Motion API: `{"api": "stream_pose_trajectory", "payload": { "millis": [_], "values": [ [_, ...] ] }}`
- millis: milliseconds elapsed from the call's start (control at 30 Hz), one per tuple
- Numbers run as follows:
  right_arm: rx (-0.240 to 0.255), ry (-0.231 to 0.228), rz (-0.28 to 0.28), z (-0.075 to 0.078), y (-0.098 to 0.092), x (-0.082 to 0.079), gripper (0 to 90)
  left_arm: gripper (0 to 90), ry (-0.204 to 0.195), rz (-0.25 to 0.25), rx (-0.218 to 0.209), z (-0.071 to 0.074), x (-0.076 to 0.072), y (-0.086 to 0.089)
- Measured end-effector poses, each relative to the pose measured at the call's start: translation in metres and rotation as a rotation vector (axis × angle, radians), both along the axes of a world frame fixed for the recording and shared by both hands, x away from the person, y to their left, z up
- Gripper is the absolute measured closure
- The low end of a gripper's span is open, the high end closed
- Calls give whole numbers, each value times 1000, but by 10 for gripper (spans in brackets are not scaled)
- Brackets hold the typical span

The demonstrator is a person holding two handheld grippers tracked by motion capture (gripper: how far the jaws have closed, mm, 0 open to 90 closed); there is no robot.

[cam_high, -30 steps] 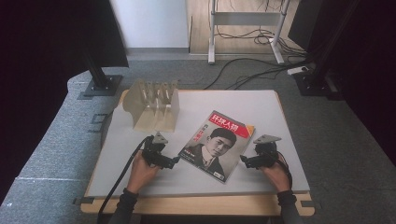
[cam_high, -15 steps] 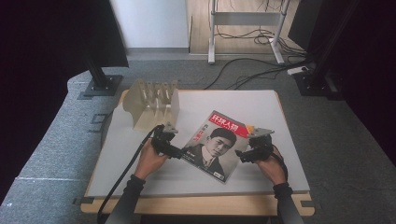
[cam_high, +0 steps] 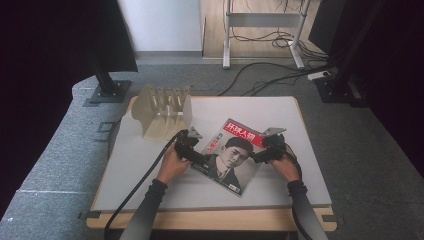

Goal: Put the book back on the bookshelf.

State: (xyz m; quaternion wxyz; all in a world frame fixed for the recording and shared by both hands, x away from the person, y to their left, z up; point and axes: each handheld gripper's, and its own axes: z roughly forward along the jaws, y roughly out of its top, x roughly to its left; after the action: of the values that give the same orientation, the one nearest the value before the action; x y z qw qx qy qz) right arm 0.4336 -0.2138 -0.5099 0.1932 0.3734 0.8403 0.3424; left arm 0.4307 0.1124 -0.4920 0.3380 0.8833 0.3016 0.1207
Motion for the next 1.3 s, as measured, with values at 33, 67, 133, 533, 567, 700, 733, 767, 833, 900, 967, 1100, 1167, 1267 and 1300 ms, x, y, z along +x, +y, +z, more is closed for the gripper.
{"api": "stream_pose_trajectory", "payload": {
  "millis": [33,67,133,533,567,700,733,767,833,900,967,1100,1167,1267,1300],
  "values": [
    [0,0,0,0,0,0,2,0,0,0,0,0,0,0],
    [-9,1,-3,-3,-2,9,4,0,-3,-5,4,-3,1,-2],
    [-10,4,-11,-5,-5,15,4,0,-1,-13,5,-8,2,-6],
    [24,35,-47,-15,-25,46,5,0,33,-30,-16,-27,5,-17],
    [32,45,-49,-17,-29,50,5,0,38,-26,-3,-30,6,-18],
    [49,64,-44,-20,-32,53,10,0,60,-32,-26,-35,7,-19],
    [82,79,-35,-22,-33,52,26,0,57,-38,-27,-35,6,-20],
    [82,79,-35,-22,-33,52,26,0,57,-38,-27,-35,6,-20],
    [92,74,-23,-23,-34,49,45,0,57,-45,-29,-35,3,-22],
    [94,73,-21,-23,-34,49,49,0,60,-52,-26,-35,1,-23],
    [90,81,-2,-22,-31,43,55,0,58,-57,-33,-36,-3,-24],
    [92,76,-7,-22,-31,40,57,0,54,-47,-34,-36,-8,-23],
    [91,75,-6,-22,-30,35,56,0,57,-47,-26,-35,-12,-21],
    [89,80,0,-22,-29,30,55,0,60,-46,-23,-35,-15,-19],
    [86,83,3,-22,-28,24,55,0,62,-49,-19,-35,-18,-17]
  ]
}}
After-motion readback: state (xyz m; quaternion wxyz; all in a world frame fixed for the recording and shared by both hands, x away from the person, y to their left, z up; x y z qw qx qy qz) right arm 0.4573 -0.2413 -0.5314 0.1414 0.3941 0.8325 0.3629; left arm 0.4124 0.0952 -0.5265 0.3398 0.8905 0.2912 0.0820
